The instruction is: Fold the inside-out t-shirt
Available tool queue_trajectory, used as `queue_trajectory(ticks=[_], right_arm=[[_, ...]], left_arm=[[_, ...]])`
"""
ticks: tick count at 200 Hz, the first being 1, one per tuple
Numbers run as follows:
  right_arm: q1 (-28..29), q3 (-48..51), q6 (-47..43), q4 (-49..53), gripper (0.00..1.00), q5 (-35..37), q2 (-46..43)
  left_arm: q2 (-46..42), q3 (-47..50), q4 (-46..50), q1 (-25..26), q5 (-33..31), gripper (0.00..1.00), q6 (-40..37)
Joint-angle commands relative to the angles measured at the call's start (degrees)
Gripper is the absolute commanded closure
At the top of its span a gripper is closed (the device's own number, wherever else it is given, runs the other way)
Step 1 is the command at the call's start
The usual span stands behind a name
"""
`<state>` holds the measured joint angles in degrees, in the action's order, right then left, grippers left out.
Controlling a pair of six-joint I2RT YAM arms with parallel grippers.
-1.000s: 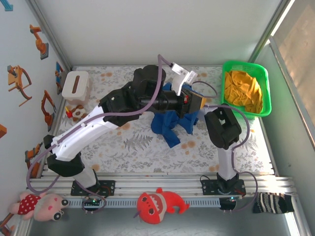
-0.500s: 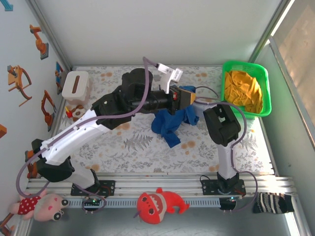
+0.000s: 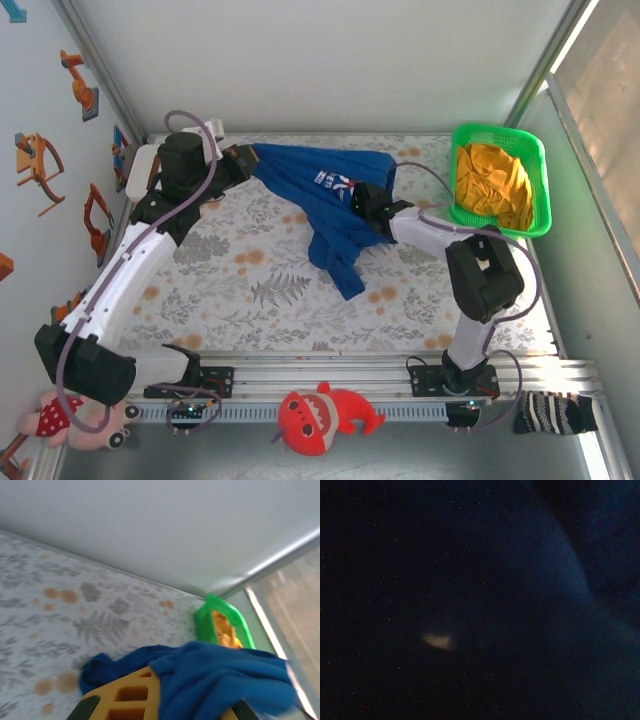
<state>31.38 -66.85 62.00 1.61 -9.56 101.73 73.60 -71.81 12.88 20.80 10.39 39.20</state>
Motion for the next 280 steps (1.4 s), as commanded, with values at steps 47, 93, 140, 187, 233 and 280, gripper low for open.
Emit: queue_trajectory(ticks=[47,93,140,187,233,280], right_arm=[[1.0,2.4,-3.3,-0.9,1.00,-5.6,-14.2],[1.1,-1.0,-1.5,-3.2,1.00,-7.3,-16.4],[1.0,-7.2,-0.9,-2.7,1.00,-6.6,-14.7],[1.0,-10.1,1.0,-3.4,1.00,-4.4,-12.5],[1.0,-9.6,4.7,-6.1,1.00,-2.9,-11.8],[-0.2,-13.6,8.2,-7.4,1.00,-4.5,-12.1]], left_arm=[[18.2,6.2,-4.7,-15.4,3.1,1.00,7.8],[23.8,4.2,-5.2,-14.9,9.6,0.50,5.1],[12.4,6.5,-3.6,-10.9,10.9,0.21,-1.7],[-0.2,13.5,-8.8,4.8,1.7,0.16,-1.0],[7.6,14.2,-16.1,17.6,-4.7,0.16,0.6],[20.4,14.1,-13.1,22.3,-8.5,0.21,-2.1]])
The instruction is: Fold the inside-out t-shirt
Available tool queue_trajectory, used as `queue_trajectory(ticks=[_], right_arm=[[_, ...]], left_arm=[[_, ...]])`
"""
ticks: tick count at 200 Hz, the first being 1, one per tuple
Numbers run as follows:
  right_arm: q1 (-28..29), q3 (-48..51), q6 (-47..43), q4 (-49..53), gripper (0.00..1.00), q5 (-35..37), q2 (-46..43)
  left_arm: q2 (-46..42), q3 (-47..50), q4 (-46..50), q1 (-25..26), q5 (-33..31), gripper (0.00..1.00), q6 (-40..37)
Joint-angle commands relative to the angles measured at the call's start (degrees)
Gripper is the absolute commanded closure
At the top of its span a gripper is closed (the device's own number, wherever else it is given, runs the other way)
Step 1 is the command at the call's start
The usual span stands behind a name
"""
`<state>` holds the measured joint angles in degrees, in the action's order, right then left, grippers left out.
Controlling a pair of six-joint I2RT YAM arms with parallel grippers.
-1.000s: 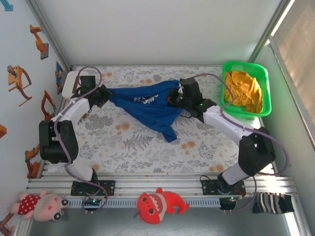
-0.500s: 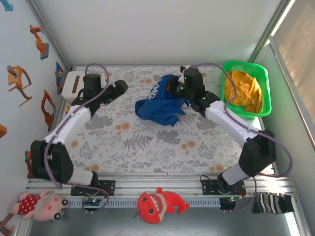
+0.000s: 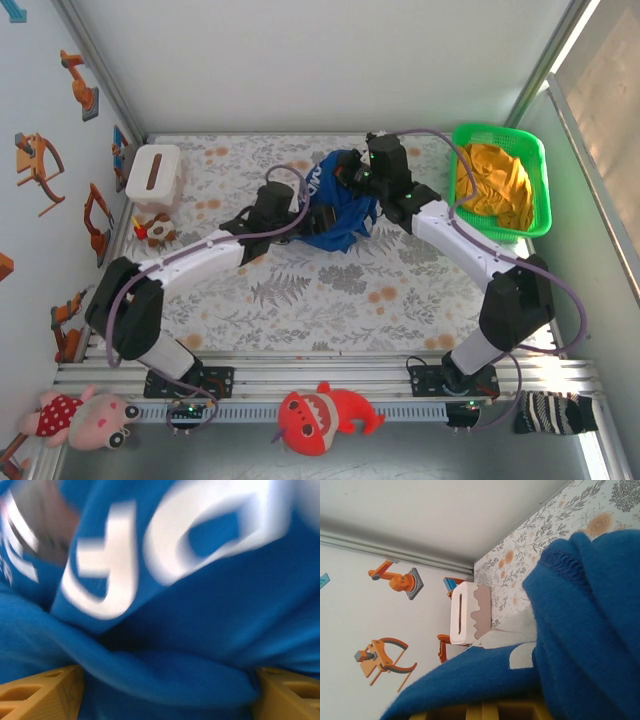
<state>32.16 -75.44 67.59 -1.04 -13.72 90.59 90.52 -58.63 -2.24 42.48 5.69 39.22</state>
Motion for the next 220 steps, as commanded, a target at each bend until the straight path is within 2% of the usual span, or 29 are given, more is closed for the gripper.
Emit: queue_trajectory(ticks=[1,25,49,71,92,117,138,175,220], right_arm=[[-1.0,-5.1,2.7,-4.7,1.00,-0.3,-1.0],[-1.8,-7.1,2.6,-2.1,1.00,-0.2,-2.7],[-2.6,-4.8,2.5,-1.4,1.00,0.0,-4.9],[-3.1,-0.8,2.1,-1.4,1.00,0.8,-6.6],[-3.2,1.1,-0.5,0.9,1.00,1.5,-7.1],[-3.1,2.0,-4.5,5.0,1.00,2.5,-6.7],[-2.9,2.2,-6.4,7.1,1.00,2.4,-5.6],[-2.1,3.0,-6.2,7.1,1.00,3.1,-4.8],[-1.1,1.9,-6.3,8.3,1.00,3.9,-3.7]], left_arm=[[3.6,1.0,2.1,0.6,-4.0,0.21,-2.2],[4.4,2.9,5.4,-0.7,-7.4,0.21,-4.8],[2.4,4.8,7.6,-3.8,-8.7,0.21,-6.9],[-2.4,6.2,8.6,-7.1,-7.8,0.20,-9.1],[-9.4,6.4,10.0,-7.5,-6.6,0.19,-11.9],[-17.4,6.3,9.0,-5.6,-4.1,0.18,-12.9],[-19.2,4.6,6.9,-2.3,-3.4,0.17,-13.8],[-13.3,0.1,2.8,3.5,-4.1,0.17,-16.2],[-6.7,-1.5,-4.7,6.5,-5.9,0.16,-16.2]])
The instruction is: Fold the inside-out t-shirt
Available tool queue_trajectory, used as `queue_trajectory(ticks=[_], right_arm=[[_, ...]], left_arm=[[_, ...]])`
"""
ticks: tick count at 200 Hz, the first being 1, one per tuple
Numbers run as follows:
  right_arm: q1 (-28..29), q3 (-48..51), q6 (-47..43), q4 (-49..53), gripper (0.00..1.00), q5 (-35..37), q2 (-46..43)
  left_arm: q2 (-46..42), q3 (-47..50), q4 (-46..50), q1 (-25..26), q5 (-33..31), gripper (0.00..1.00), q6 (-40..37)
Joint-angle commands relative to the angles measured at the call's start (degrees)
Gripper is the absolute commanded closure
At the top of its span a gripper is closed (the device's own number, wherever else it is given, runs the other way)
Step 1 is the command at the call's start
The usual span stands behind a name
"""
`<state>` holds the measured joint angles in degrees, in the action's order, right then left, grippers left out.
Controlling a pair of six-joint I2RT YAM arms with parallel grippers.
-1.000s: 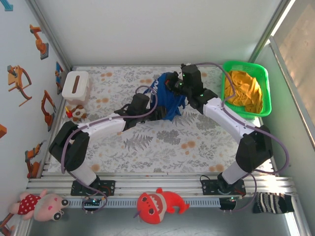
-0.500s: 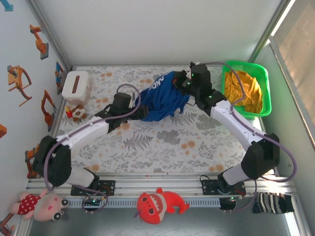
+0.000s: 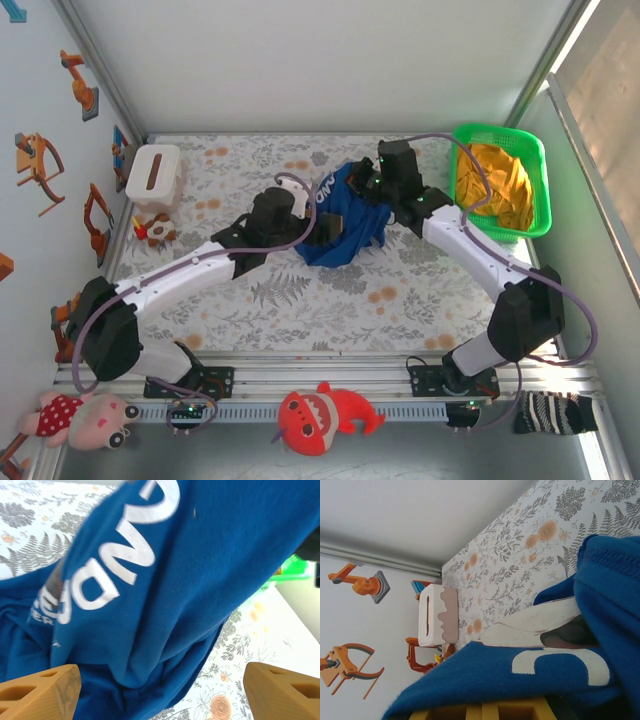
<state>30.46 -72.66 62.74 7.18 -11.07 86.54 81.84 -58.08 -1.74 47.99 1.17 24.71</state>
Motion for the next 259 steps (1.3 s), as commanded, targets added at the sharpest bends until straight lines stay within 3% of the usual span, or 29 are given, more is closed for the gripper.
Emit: queue_trajectory(ticks=[1,31,42,52,69,84,119,147,181,223,259], right_arm=[[0.6,-0.9,-1.5,0.1,1.00,1.3,0.4],[1.3,-1.7,-1.1,0.1,1.00,1.3,1.3],[1.4,-2.1,-1.2,0.4,1.00,1.1,1.5],[1.5,-2.5,-1.3,0.9,1.00,0.9,1.4],[1.2,-4.6,-3.1,3.5,1.00,1.3,0.9],[0.5,-7.8,-5.1,6.7,1.00,1.1,0.5],[-1.4,-13.3,-9.8,12.7,1.00,0.2,-1.7],[-1.7,-9.3,-12.2,10.9,1.00,-3.1,-4.3],[-2.2,7.4,-11.5,-3.2,1.00,-4.3,-11.0],[-8.6,23.2,-7.0,-6.0,1.00,1.1,-18.4],[-10.5,26.6,-7.8,-5.9,1.00,0.8,-19.9]], left_arm=[[2.1,-2.0,-5.2,1.0,-1.4,0.16,-1.6],[6.0,-4.4,-7.0,1.0,-5.3,0.15,-0.8],[6.9,-5.3,-7.2,0.4,-7.4,0.20,-0.3],[7.4,-6.1,-7.1,-0.9,-8.4,0.37,0.6],[7.3,-7.1,-7.5,-5.3,-6.3,0.80,2.8],[6.6,-9.9,-6.0,-9.6,-1.3,1.00,3.4],[4.3,-18.6,-0.8,-18.9,13.3,1.00,5.4],[3.6,-20.9,0.7,-23.1,22.8,1.00,8.3],[2.6,-15.0,0.2,-25.7,26.5,1.00,10.5],[3.7,-2.5,-8.1,-33.3,32.6,1.00,19.0],[5.5,2.4,-11.1,-36.4,35.6,1.00,21.2]])
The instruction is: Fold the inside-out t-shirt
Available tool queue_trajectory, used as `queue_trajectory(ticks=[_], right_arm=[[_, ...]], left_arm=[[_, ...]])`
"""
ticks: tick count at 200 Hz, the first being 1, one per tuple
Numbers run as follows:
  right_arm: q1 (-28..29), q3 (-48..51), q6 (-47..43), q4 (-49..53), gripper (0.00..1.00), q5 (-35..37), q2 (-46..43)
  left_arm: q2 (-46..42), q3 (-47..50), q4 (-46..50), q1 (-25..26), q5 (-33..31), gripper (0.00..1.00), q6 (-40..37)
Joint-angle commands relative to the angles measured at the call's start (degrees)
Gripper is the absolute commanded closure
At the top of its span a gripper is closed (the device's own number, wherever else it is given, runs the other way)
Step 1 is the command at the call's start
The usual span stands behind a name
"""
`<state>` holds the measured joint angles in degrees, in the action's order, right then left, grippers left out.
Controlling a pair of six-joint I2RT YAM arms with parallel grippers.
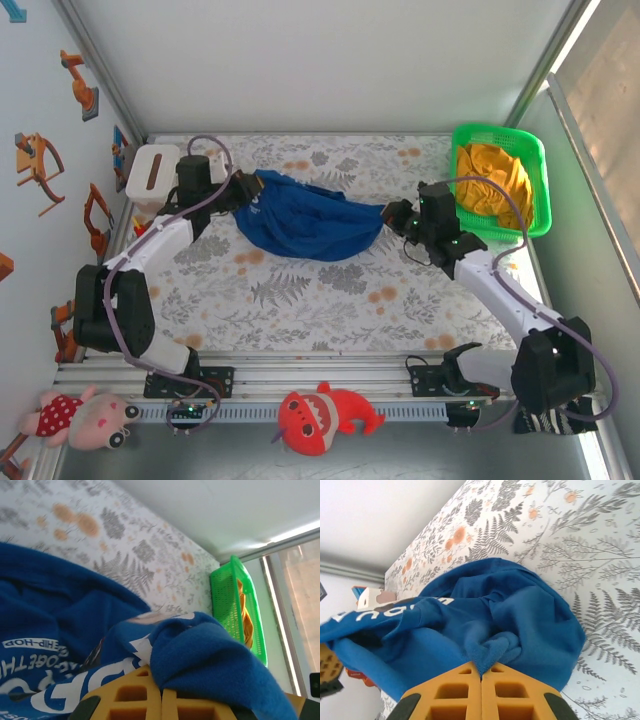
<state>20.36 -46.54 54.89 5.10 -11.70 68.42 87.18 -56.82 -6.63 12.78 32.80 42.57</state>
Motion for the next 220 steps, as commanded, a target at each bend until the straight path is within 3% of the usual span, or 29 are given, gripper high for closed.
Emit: queue_trajectory(ticks=[1,49,77,86,95,99,122,153,178,220], right_arm=[[-0.5,0.6,-0.1,-3.9,1.00,1.3,-1.8],[-0.3,4.7,-2.5,-11.3,1.00,-3.0,-1.5],[1.3,7.4,-2.9,-6.9,1.00,-1.2,-0.9],[2.9,9.2,-2.7,-5.7,1.00,0.0,-1.0],[4.7,11.1,-2.6,-4.8,1.00,1.5,-0.8],[5.6,11.9,-2.6,-4.4,1.00,2.1,-0.7],[11.4,15.7,-2.2,-2.8,1.00,5.7,0.1],[16.3,18.2,-1.2,-3.0,1.00,9.3,0.8],[16.7,18.2,-1.0,-3.7,1.00,9.9,1.6],[16.6,16.4,-1.5,-3.1,1.00,10.6,2.6]], left_arm=[[0.2,1.2,-6.3,-1.2,4.0,1.00,3.4],[0.7,2.9,-5.6,-1.1,6.0,1.00,1.8],[1.0,7.2,-4.7,-0.9,6.7,1.00,1.4],[1.0,8.9,-3.2,-0.9,6.2,0.90,1.1],[0.6,10.7,-2.3,-1.0,4.9,0.62,1.1],[0.3,11.7,-2.2,-1.1,4.3,0.55,1.3],[-2.7,15.0,-2.6,-1.2,1.5,0.37,2.3],[-8.2,12.8,2.0,0.5,-3.1,0.30,-0.1],[-10.9,6.0,11.1,7.5,-11.4,0.26,-8.5],[-3.5,-4.4,16.7,17.1,-19.3,0.24,-17.0]])
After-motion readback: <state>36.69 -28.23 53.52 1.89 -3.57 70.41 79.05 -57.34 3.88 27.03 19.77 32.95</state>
